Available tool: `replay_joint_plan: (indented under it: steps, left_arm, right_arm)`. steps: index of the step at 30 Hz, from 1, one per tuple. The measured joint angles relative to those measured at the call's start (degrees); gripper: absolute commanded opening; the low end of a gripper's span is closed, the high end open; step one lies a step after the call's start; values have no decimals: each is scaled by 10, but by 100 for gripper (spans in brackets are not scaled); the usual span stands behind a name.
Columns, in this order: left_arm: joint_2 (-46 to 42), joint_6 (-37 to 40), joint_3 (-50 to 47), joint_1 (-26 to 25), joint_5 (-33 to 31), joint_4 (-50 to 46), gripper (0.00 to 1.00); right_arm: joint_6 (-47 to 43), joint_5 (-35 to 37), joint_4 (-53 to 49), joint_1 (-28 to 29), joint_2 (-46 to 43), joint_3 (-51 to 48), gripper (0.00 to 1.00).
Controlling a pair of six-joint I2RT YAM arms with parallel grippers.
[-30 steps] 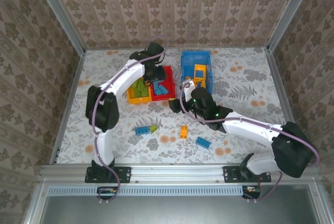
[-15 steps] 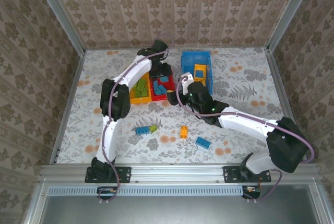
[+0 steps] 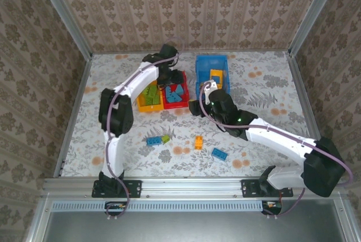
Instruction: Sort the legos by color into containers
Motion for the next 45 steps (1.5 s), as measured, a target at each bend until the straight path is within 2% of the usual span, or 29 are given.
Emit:
replay_joint_plan:
  steps: [5, 9, 12, 19, 20, 21, 23, 27, 32, 39, 45]
  left_arm:
    - [-197, 16, -199, -24, -5, 74, 69]
    - [-342, 49, -364, -59, 4, 115, 71]
    - [-389, 74, -442, -79, 16, 128, 72]
    - [-406, 101, -482, -85, 28, 164, 77]
    - [-437, 109, -525, -87, 33, 211, 77]
    - [-506, 120, -586, -95, 43, 204, 77]
    - [-584, 131, -638, -109, 60, 177, 77]
    - [-618, 142, -645, -113, 75, 188, 77]
    - [-640, 145, -664, -113, 81, 192, 77]
    - [-676, 145, -682, -113, 90, 183, 76]
    - [-677, 145, -683, -113, 92, 183, 76]
  right_arm:
    - [82, -5, -117, 21, 0, -1, 70]
    - [176, -23, -217, 37, 43, 9, 69]
    - [234, -36, -274, 50, 88, 22, 69]
    - [296, -51, -330, 59, 104, 34, 70]
    - [313, -53, -354, 63, 123, 55, 71]
    - [329, -61, -355, 70, 156, 82, 71]
    - [349, -72, -345, 82, 204, 107, 72]
    - [377, -94, -356, 94, 247, 113, 71]
    - [406, -95, -367, 93, 259, 118, 66]
    - [429, -95, -364, 93, 260, 118, 53]
    - [428, -94, -360, 90, 283, 118, 33]
